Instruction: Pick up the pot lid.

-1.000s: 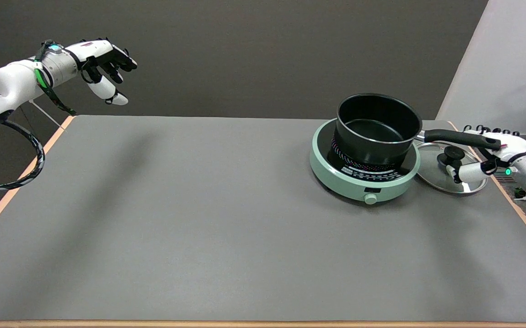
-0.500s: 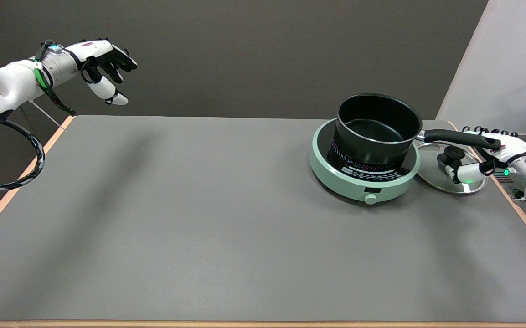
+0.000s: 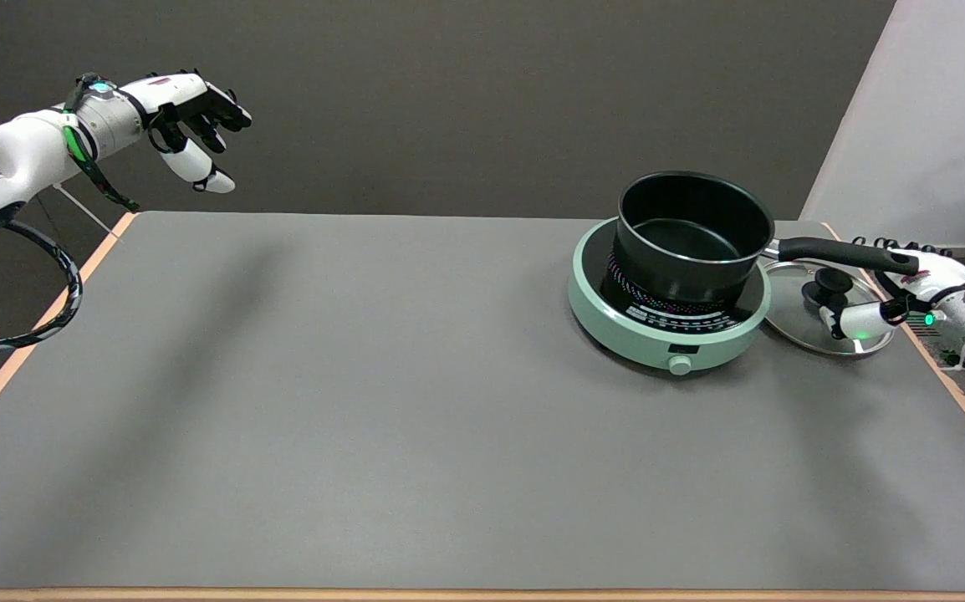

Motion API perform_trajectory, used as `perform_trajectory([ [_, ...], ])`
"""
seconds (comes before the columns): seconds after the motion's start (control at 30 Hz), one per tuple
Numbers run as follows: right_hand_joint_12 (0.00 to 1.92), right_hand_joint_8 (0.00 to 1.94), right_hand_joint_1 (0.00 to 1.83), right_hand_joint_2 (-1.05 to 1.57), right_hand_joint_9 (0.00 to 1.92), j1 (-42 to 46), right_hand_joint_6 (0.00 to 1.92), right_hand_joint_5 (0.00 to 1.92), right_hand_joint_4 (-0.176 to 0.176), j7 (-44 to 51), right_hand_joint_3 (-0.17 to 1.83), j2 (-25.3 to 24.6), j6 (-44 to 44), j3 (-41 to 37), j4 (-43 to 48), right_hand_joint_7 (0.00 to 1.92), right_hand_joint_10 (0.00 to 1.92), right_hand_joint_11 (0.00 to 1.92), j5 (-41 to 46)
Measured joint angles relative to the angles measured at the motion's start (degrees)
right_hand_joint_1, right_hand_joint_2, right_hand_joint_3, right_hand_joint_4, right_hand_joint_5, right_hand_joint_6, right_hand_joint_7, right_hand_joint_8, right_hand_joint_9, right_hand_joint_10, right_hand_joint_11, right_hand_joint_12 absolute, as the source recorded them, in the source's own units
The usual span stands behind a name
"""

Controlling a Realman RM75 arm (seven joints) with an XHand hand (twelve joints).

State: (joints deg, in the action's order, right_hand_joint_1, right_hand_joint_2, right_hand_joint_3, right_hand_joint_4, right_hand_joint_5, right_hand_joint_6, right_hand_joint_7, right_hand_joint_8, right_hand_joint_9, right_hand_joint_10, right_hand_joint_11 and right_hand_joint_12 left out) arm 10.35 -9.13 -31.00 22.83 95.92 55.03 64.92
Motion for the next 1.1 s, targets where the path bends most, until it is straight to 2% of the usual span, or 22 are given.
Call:
perform_trajectory([
  [0.73, 0.55, 0.15, 0.74, 0.55, 0.39, -2.78, 0.16, 0.37, 0.089, -0.09, 1.01, -1.3, -1.37, 0.76, -0.61, 0.35, 0.22, 0.28, -0.3],
  [1.1, 0.56, 0.16, 0.75, 0.56, 0.4, -8.16, 0.17, 0.39, 0.088, -0.07, 1.0, -1.54, -1.79, 5.92, -2.2, 0.38, 0.22, 0.28, -0.21],
])
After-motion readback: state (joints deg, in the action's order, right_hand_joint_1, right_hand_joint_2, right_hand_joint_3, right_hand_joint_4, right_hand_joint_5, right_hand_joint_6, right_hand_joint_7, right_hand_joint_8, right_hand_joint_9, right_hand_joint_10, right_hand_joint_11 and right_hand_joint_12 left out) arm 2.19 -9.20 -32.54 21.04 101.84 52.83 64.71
